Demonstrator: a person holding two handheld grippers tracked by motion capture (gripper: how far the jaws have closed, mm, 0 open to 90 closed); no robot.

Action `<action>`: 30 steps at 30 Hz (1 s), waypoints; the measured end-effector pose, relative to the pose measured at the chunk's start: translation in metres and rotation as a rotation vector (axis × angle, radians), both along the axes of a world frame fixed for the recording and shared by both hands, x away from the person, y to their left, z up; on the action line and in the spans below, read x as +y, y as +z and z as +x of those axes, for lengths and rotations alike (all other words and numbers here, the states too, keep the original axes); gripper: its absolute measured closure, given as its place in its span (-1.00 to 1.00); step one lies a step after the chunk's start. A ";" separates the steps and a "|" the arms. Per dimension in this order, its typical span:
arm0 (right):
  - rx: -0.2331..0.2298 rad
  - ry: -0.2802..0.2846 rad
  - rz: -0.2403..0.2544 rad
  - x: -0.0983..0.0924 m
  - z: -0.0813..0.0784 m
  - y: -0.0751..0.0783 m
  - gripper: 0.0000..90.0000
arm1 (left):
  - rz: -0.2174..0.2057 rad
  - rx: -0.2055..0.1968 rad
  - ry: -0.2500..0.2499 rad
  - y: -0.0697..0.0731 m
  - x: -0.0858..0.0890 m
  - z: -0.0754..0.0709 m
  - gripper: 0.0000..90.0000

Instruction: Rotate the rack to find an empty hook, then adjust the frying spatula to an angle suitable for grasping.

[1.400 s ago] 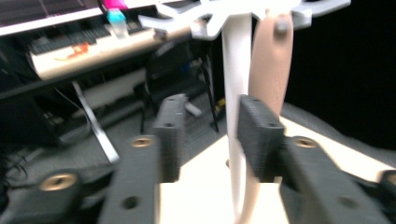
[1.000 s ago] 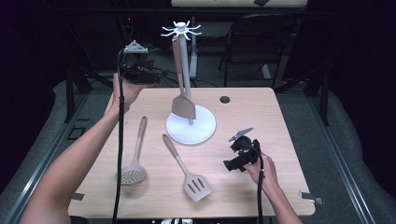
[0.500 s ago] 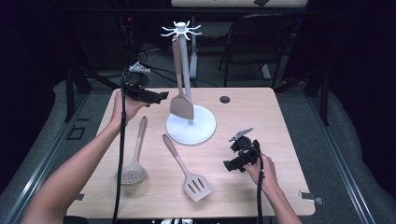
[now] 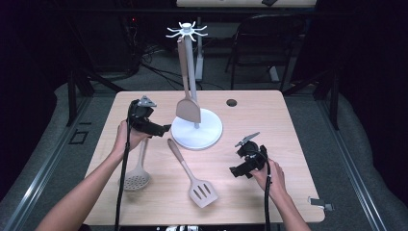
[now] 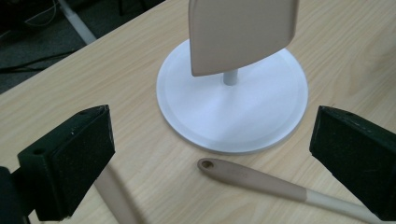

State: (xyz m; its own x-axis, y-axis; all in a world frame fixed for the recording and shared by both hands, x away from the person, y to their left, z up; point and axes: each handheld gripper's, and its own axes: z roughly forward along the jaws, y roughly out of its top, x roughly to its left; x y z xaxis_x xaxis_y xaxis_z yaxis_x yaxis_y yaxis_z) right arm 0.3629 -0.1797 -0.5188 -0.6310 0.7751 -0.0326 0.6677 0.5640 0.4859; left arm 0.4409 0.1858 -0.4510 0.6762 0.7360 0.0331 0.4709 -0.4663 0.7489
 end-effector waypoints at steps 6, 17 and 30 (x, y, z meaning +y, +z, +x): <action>0.031 0.031 0.023 0.005 -0.002 -0.002 -0.93 | -0.019 0.038 0.007 -0.018 0.005 -0.010 -1.00; 0.019 0.056 0.014 0.009 -0.006 0.001 -0.92 | -0.008 0.075 0.058 -0.027 0.016 -0.015 -1.00; -0.024 0.122 0.026 0.017 -0.014 0.009 0.28 | -0.053 0.183 0.063 -0.043 0.014 -0.021 -1.00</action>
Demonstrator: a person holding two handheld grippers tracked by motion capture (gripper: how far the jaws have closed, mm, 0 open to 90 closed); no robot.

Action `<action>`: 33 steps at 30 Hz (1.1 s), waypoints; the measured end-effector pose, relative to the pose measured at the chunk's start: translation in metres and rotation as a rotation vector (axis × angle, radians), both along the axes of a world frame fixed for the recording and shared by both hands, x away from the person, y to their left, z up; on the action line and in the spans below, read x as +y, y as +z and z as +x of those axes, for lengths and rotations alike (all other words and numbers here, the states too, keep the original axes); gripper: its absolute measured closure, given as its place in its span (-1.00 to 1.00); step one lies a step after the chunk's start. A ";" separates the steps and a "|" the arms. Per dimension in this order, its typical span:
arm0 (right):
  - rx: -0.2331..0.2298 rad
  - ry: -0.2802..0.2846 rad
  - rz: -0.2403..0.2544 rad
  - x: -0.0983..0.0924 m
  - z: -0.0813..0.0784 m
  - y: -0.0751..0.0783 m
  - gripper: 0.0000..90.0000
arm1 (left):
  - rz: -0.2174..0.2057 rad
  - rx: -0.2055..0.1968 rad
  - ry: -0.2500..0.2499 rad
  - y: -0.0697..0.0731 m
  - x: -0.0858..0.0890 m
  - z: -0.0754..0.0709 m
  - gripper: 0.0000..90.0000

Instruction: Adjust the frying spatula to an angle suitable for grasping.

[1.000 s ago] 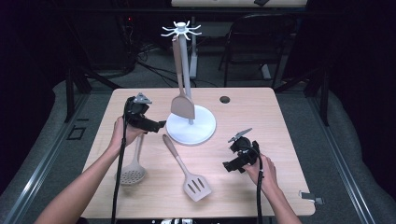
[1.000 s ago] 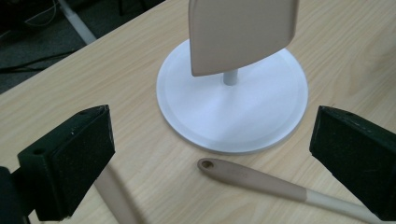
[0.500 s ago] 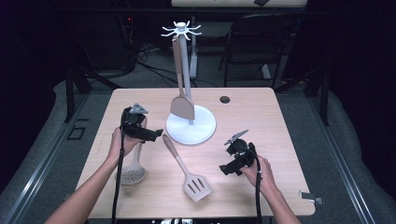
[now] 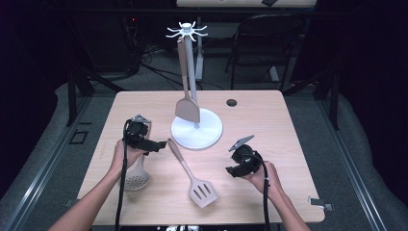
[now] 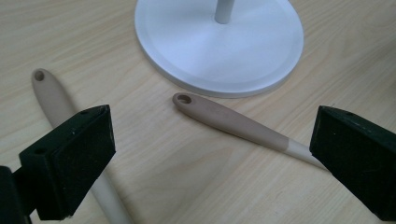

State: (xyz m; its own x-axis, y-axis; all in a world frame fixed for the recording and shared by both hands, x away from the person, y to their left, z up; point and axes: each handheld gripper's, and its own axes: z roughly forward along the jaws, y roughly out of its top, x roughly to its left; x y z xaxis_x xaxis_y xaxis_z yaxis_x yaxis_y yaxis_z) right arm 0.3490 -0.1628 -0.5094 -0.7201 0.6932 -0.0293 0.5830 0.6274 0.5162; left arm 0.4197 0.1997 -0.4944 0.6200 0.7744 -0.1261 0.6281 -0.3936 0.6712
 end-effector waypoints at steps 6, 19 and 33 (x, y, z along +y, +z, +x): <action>0.010 0.047 0.029 0.011 -0.009 0.003 0.88 | 0.008 0.020 -0.014 -0.006 -0.008 -0.003 -1.00; 0.059 0.170 0.097 0.049 -0.030 0.005 1.00 | -0.008 0.046 0.000 -0.011 -0.005 -0.002 -1.00; 0.129 0.294 0.046 0.081 -0.047 -0.008 1.00 | 0.013 0.077 0.007 -0.016 -0.010 -0.005 -1.00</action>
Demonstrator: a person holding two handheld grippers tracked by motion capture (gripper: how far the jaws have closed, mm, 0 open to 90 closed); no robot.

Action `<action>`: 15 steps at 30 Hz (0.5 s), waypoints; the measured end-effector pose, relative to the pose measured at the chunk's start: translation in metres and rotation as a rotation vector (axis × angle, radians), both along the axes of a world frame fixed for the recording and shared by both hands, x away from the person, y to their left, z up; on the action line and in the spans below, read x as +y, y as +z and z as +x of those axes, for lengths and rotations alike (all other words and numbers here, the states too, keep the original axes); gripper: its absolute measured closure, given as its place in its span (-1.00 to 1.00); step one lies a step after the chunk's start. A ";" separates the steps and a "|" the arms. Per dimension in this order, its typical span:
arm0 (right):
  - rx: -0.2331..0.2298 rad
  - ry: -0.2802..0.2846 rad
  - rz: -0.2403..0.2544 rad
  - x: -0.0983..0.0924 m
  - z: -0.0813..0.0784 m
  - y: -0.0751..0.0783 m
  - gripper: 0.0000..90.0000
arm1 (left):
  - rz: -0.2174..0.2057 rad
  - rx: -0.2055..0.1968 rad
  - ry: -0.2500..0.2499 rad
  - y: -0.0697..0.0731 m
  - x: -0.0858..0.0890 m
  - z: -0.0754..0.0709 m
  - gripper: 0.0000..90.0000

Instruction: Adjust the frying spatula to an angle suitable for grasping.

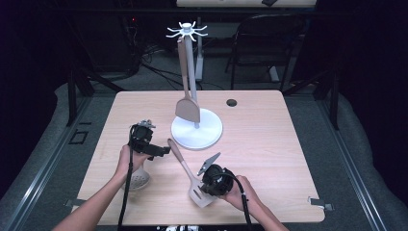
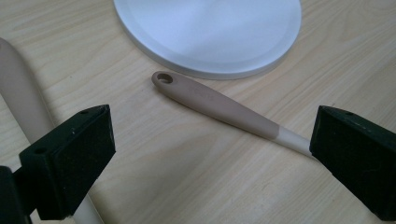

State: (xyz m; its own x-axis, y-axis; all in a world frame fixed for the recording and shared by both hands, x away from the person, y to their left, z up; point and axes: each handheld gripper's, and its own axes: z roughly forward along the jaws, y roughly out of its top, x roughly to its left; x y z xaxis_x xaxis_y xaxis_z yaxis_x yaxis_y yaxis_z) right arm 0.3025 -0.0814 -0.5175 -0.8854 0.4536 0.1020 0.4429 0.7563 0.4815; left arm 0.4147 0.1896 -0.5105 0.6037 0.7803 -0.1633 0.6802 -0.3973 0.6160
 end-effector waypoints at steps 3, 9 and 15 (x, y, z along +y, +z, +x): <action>0.007 0.006 -0.017 0.001 0.000 -0.002 1.00 | 0.011 0.005 -0.005 -0.001 -0.002 -0.001 -1.00; 0.033 0.011 -0.018 0.002 0.000 -0.007 1.00 | 0.021 0.008 -0.014 -0.004 -0.007 -0.004 -1.00; 0.056 0.025 -0.047 0.007 0.000 -0.017 1.00 | 0.038 0.033 -0.041 -0.011 -0.016 -0.007 -0.99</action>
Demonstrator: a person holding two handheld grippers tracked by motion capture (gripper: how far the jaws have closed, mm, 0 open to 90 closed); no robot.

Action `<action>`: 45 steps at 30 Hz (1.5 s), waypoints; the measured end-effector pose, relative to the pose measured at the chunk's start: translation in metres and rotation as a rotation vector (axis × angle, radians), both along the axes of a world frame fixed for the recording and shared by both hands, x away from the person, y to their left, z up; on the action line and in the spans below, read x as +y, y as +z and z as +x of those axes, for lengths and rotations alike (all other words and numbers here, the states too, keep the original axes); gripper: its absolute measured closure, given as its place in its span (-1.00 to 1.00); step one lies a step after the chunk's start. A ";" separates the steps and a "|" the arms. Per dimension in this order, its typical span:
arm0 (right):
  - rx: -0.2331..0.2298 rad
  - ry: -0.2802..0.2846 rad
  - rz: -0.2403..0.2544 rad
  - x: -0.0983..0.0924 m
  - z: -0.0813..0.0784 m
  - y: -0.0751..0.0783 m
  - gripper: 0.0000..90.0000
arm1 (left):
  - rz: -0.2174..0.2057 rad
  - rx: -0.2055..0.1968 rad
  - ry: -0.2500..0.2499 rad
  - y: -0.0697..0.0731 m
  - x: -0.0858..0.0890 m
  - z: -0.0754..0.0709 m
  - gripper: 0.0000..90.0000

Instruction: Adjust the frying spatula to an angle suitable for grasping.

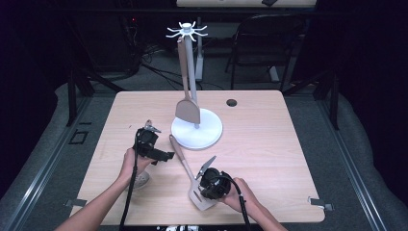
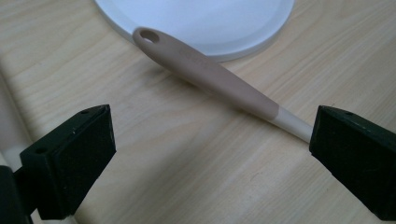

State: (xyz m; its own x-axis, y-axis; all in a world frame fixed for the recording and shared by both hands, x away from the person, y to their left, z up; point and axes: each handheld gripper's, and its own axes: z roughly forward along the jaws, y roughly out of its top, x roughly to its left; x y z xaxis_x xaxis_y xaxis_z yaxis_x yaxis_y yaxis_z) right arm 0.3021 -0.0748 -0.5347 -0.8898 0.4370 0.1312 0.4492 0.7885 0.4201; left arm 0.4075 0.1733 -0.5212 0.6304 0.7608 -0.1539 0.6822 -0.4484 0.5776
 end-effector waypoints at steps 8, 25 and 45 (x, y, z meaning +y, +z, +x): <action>0.008 0.026 -0.073 0.005 0.002 -0.010 1.00 | -0.016 0.051 -0.022 -0.009 -0.008 0.001 -0.97; 0.040 0.037 -0.068 0.004 0.006 -0.013 1.00 | -0.037 0.044 -0.006 -0.020 -0.032 0.012 -0.55; 0.073 0.032 -0.083 0.007 0.009 -0.012 0.85 | -0.168 0.112 0.020 -0.032 -0.030 0.019 -0.02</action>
